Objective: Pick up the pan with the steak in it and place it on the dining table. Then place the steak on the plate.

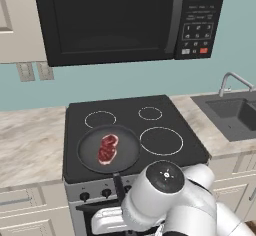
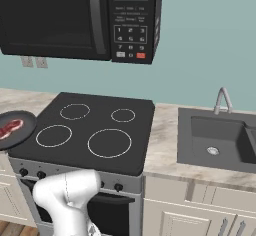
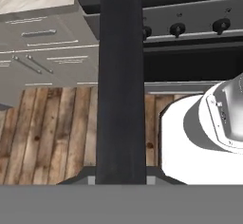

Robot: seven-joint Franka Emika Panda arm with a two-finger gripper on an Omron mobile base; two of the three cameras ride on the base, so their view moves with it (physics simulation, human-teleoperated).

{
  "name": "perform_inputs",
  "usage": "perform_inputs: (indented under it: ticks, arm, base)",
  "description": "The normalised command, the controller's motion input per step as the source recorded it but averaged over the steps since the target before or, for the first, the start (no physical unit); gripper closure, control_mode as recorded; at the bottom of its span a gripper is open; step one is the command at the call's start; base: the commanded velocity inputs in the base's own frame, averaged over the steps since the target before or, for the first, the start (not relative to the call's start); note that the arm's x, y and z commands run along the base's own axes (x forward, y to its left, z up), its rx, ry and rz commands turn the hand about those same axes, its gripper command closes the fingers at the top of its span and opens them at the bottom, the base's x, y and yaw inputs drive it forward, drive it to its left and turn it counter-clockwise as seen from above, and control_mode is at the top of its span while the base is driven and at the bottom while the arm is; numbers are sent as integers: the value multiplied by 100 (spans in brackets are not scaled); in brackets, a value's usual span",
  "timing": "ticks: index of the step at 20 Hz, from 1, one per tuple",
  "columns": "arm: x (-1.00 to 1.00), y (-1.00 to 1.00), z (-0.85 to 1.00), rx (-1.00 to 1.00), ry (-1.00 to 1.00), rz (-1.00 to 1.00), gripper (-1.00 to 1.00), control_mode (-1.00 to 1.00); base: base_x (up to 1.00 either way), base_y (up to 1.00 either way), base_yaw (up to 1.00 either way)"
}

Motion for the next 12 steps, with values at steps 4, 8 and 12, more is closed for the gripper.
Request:
perform_inputs:
  ticks: [4,8,12]
  arm:
    - [0,0,0,0,0,0,100,-100]
    - [0,0,0,0,0,0,100,-100]
    - [0,0,0,0,0,0,100,-100]
  base:
    - [0,0,0]
    - [0,0,0]
    - [0,0,0]
